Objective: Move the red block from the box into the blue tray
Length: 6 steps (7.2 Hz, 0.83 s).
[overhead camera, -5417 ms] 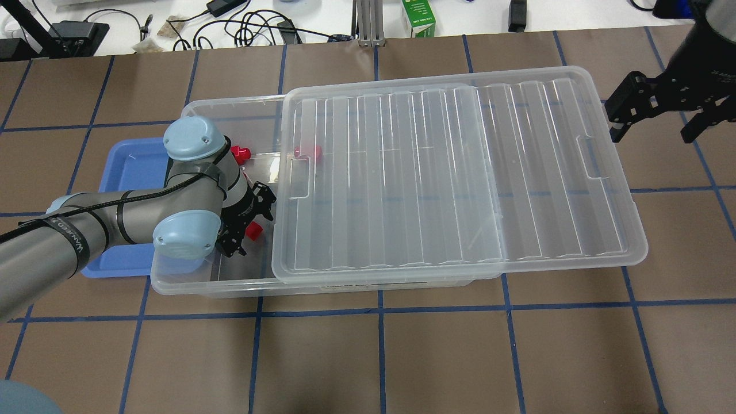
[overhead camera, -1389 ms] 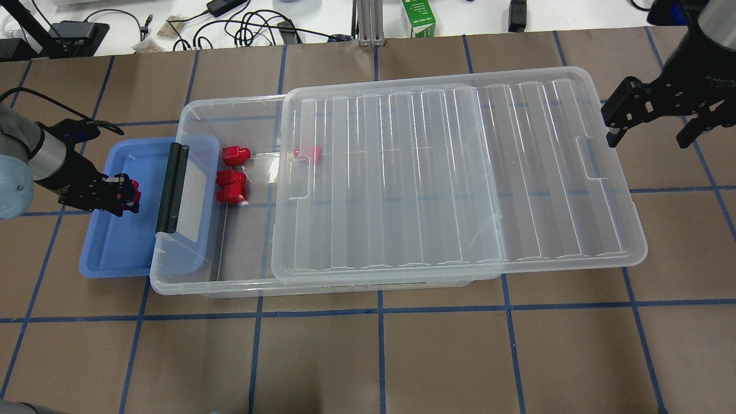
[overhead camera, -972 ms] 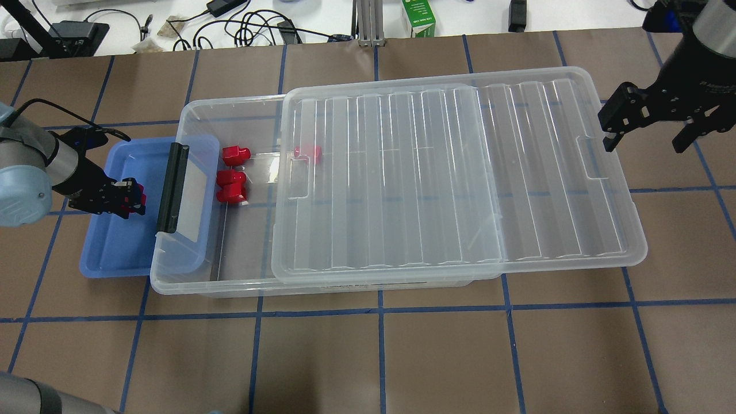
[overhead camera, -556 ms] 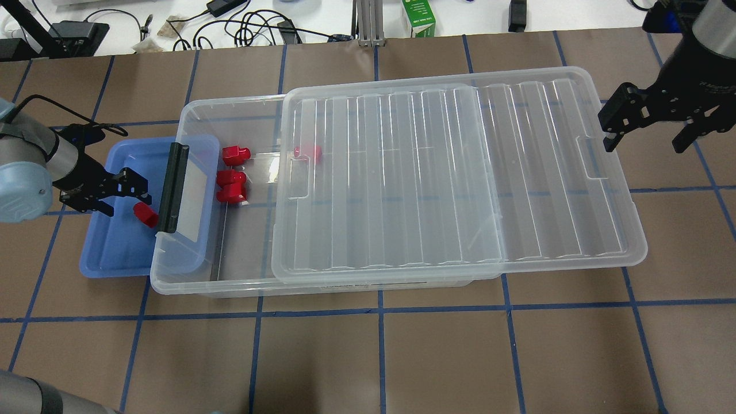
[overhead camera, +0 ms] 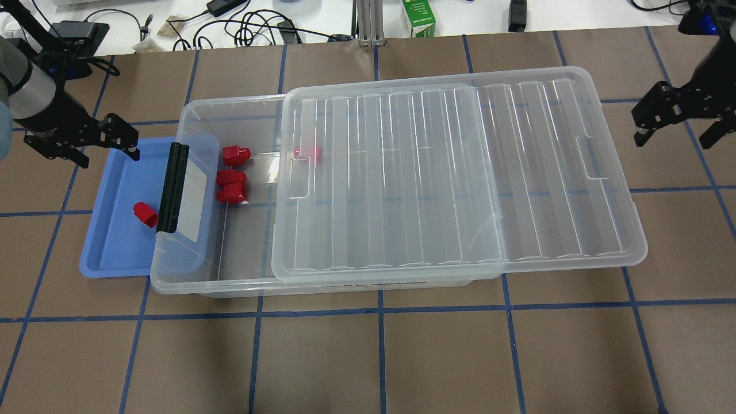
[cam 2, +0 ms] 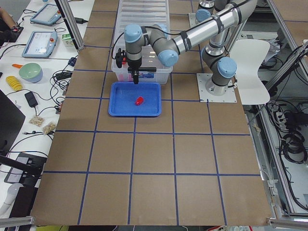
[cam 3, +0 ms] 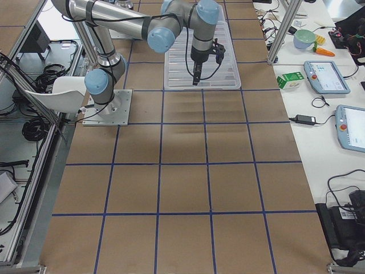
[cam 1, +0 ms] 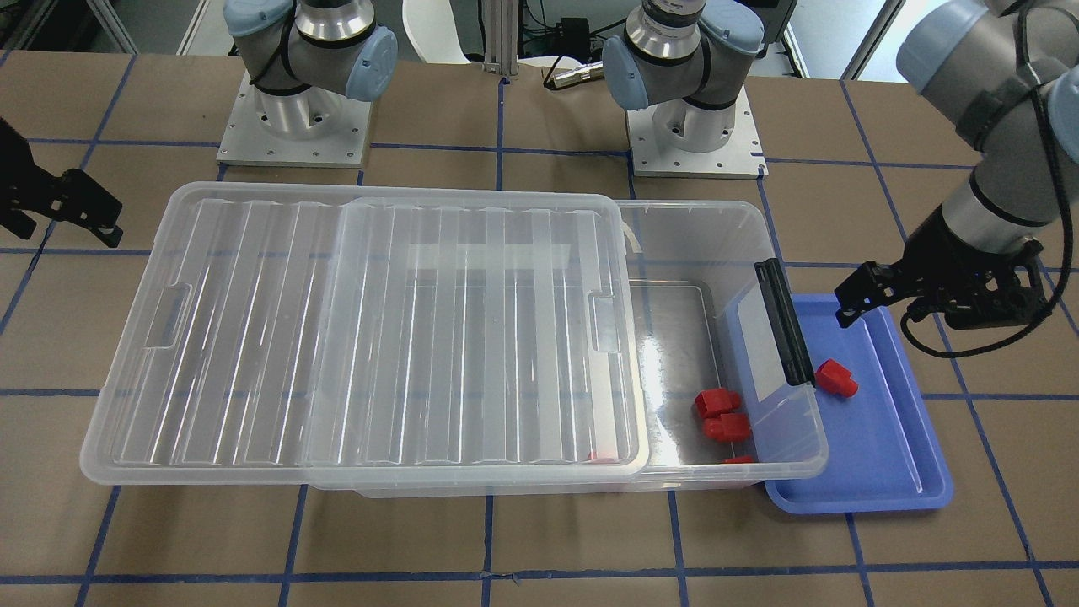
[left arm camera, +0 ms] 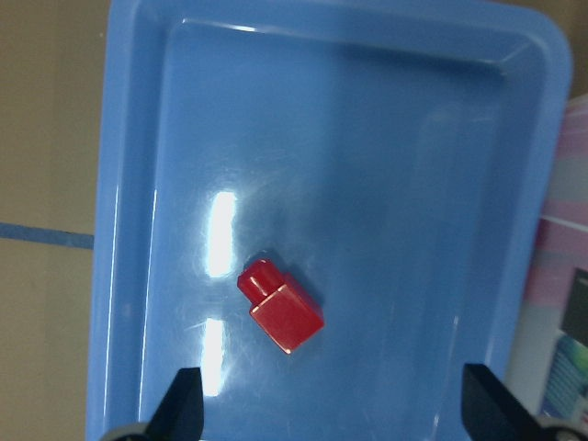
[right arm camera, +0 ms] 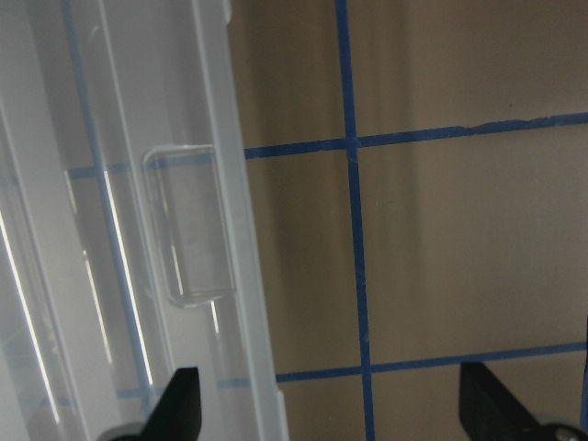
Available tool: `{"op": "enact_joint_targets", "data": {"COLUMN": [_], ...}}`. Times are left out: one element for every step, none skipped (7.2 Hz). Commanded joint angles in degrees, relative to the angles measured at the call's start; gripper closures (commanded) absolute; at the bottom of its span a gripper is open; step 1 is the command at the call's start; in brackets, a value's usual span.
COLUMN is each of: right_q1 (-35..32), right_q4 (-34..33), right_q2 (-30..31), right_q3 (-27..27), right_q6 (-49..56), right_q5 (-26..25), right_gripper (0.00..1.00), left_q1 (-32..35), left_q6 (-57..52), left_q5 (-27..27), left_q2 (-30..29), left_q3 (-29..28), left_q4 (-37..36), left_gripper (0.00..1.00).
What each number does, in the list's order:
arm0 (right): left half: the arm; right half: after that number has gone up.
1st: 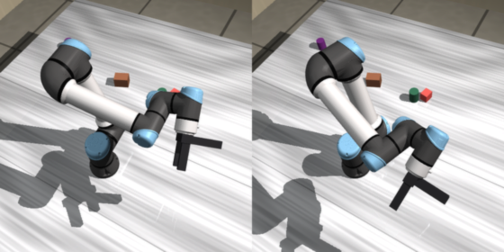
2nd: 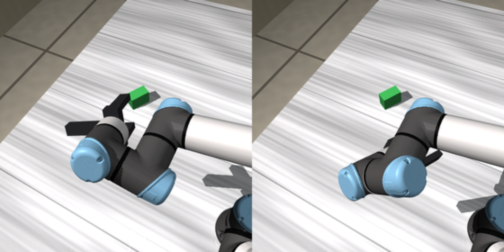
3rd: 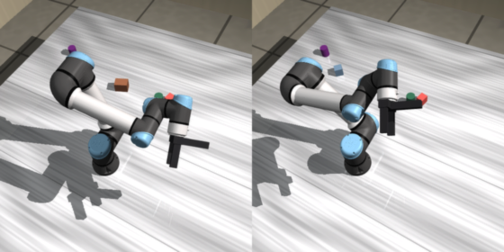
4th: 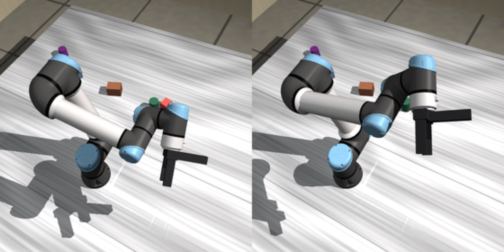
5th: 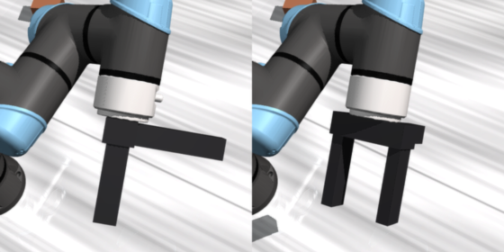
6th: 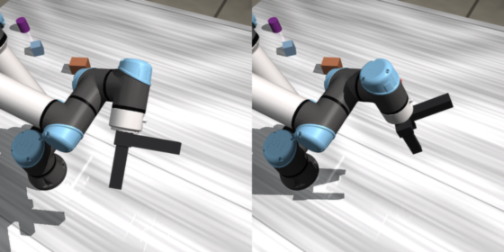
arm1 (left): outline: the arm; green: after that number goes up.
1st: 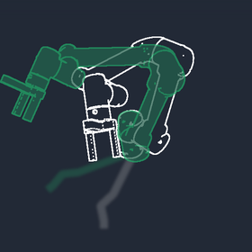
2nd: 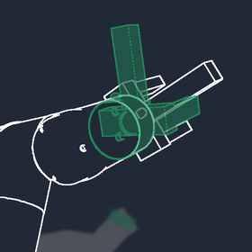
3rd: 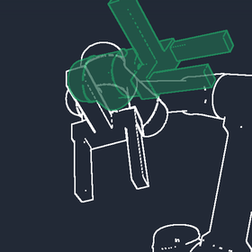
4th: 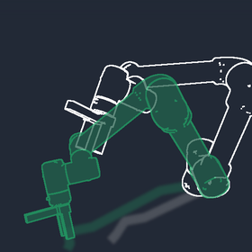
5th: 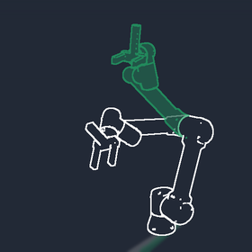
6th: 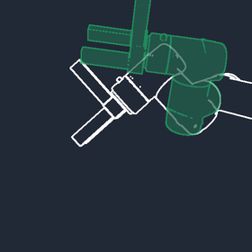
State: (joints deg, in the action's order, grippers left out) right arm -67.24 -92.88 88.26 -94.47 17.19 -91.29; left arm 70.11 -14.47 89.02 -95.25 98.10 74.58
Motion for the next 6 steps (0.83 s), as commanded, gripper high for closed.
{"op": "enact_joint_targets", "data": {"right_q1": [1.24, 1.24, 1.24, 1.24, 1.24, 1.24], "right_q4": [-5.55, -5.47, -5.56, -5.74, -6.52, -6.7], "right_q2": [-3.61, -4.41, -4.76, -5.81, -6.6, -6.61], "right_q3": [-1.59, -1.77, -1.77, -1.77, -1.86, -3.25], "right_q6": [3.79, 3.64, 3.9, 4.08, 3.99, 4.17], "right_q5": [0.32, 0.41, 0.41, 0.41, 0.41, 0.24], "right_gripper": [0.0, 0.0, 0.0, 0.0, 0.0, 0.0], "left_q1": [10.26, 12.57, 13.38, 14.43, 14.87, 14.97], "left_q6": [5.94, 5.86, 5.86, 5.77, 5.25, 5.59], "left_q5": [0.19, 0.1, -0.07, 0.1, 0.54, 0.37], "left_q2": [4.45, 5.68, 6.39, 6.92, 7.01, 6.49], "left_q3": [-2.55, -4.04, -4.4, -4.32, -3.62, -5.1], "left_q4": [3.12, 5.99, 7.67, 7.86, 7.69, 7.08], "left_gripper": [0.0, 0.0, 0.0, 0.0, 0.0, 0.0]}}
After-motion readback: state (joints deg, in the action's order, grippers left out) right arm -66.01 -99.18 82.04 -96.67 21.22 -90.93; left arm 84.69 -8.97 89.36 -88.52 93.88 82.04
